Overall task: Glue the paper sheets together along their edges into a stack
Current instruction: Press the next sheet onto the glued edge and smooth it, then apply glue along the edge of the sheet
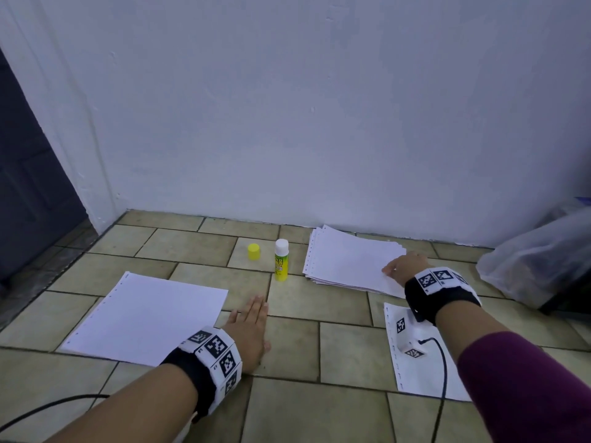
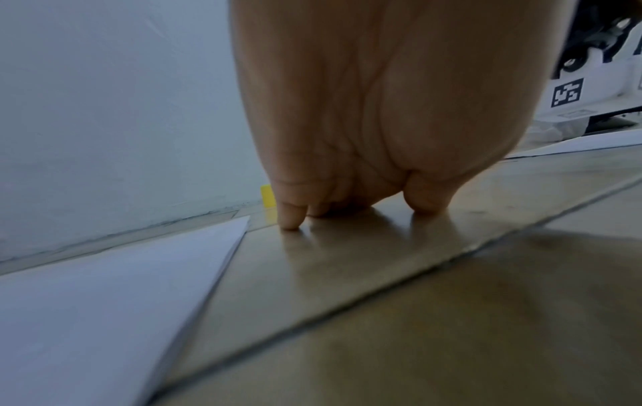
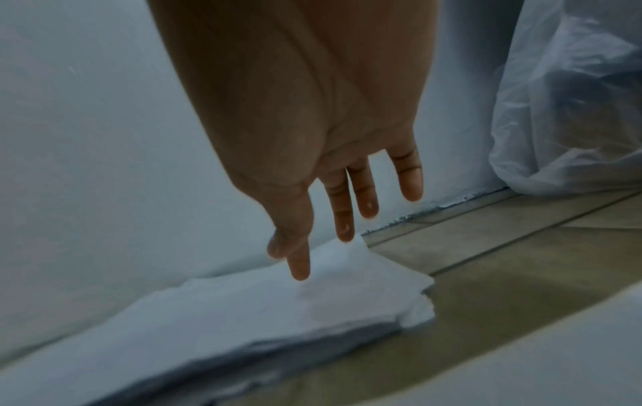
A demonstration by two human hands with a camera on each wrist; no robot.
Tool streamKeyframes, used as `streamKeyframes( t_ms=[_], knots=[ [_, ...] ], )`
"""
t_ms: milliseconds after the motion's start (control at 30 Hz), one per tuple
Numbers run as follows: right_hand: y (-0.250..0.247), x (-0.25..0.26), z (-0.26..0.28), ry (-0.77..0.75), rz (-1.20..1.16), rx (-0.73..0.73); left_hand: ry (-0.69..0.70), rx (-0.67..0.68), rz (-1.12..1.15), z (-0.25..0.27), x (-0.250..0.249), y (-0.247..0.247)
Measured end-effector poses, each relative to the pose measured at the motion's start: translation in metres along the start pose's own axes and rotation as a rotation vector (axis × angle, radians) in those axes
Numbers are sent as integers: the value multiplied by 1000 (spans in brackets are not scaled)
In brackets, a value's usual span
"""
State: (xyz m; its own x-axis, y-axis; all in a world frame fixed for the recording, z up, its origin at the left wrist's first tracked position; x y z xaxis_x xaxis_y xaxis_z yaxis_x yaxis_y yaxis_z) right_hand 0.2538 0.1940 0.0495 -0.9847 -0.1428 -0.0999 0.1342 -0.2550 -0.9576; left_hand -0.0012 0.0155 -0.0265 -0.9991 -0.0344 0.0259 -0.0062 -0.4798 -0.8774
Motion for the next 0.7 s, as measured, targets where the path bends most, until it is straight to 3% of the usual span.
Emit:
streamKeyframes(
  t_ms=[233, 433, 700],
  knots=[
    [21, 1, 64, -170, -33, 234, -7, -12, -34, -2, -1, 1],
    [70, 4, 101, -181, -19, 318, 12, -47, -21, 3, -1, 0],
    [75, -1, 105, -209, -51, 340, 53, -76, 37, 5, 0, -5]
  ],
)
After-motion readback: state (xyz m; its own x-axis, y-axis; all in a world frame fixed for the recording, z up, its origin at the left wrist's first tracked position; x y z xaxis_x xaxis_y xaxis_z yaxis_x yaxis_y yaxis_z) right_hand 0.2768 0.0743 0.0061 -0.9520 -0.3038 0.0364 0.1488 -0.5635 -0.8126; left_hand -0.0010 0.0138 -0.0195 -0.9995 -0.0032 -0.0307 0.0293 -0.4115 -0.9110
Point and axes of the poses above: each hand's wrist, its own z-axis away from the middle knuckle, its own y-axis out of the palm, x = y × z, the point moved 6 cm from there along -z, towards the middle knuckle, and after that the axes turned 1 degree about -y, right-handed, at the moved point
